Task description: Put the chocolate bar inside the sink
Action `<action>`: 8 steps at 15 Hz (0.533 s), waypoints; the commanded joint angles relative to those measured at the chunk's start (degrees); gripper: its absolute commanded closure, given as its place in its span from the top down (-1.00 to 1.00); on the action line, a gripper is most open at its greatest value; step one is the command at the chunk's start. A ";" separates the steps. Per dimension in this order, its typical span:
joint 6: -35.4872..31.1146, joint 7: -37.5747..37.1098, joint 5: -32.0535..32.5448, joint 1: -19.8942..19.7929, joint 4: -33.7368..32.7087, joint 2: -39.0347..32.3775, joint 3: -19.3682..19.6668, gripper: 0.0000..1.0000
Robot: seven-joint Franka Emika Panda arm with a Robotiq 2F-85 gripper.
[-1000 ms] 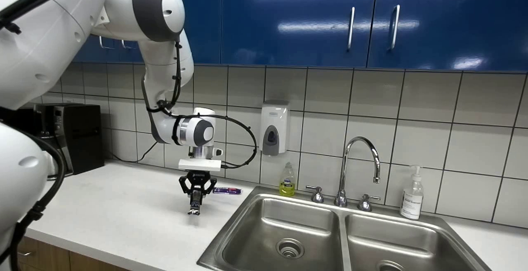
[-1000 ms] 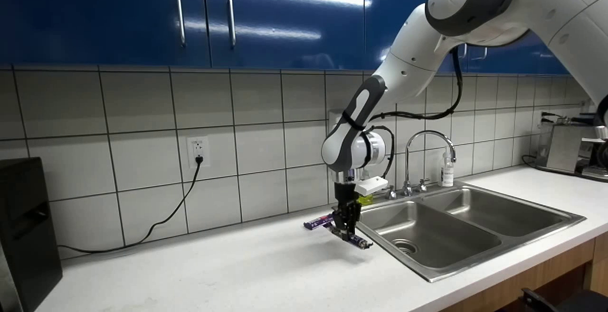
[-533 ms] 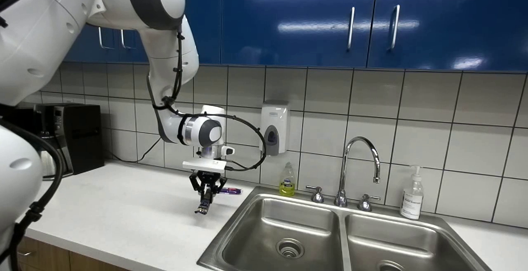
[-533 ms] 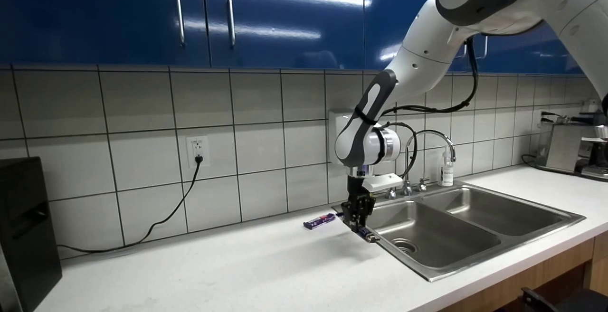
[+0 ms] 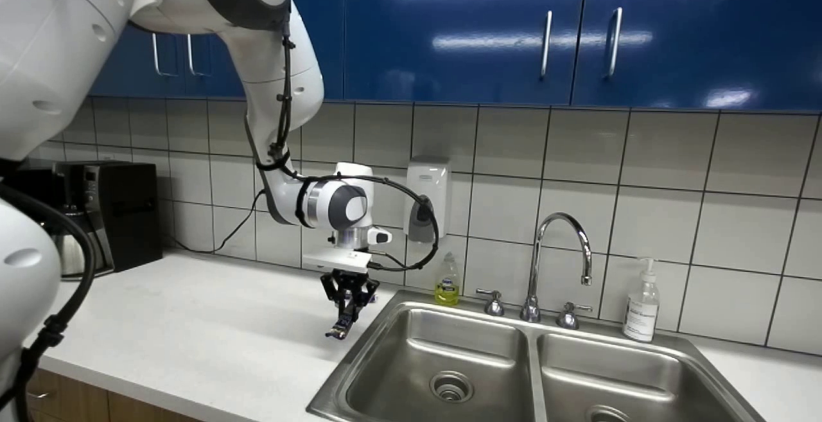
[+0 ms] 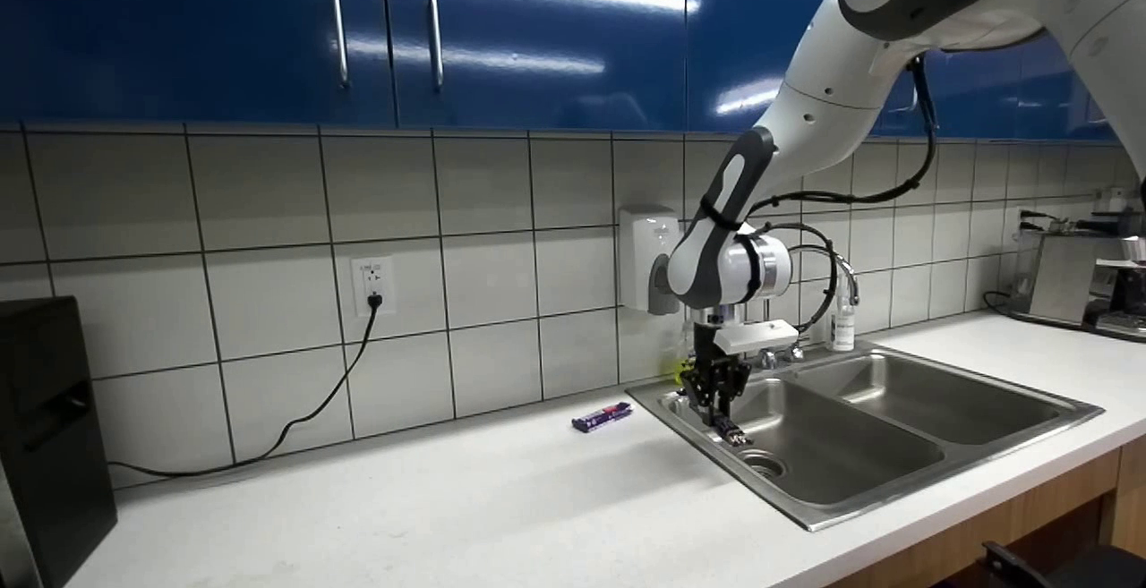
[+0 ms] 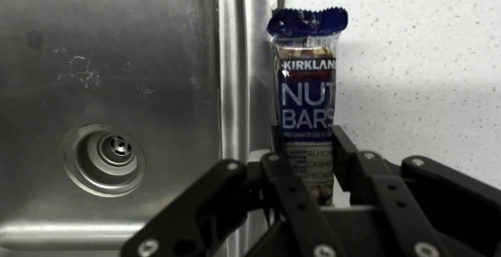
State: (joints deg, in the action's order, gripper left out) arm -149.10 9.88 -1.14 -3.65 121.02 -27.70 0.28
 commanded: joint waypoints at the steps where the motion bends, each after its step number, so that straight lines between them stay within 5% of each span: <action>1: 0.71 -1.96 -1.21 -2.02 1.33 1.75 0.90 -0.84; 8: 2.56 -4.07 -2.20 -5.23 -0.62 0.10 3.83 -0.84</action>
State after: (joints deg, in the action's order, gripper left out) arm -148.66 7.44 -2.35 -7.55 121.29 -27.79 3.60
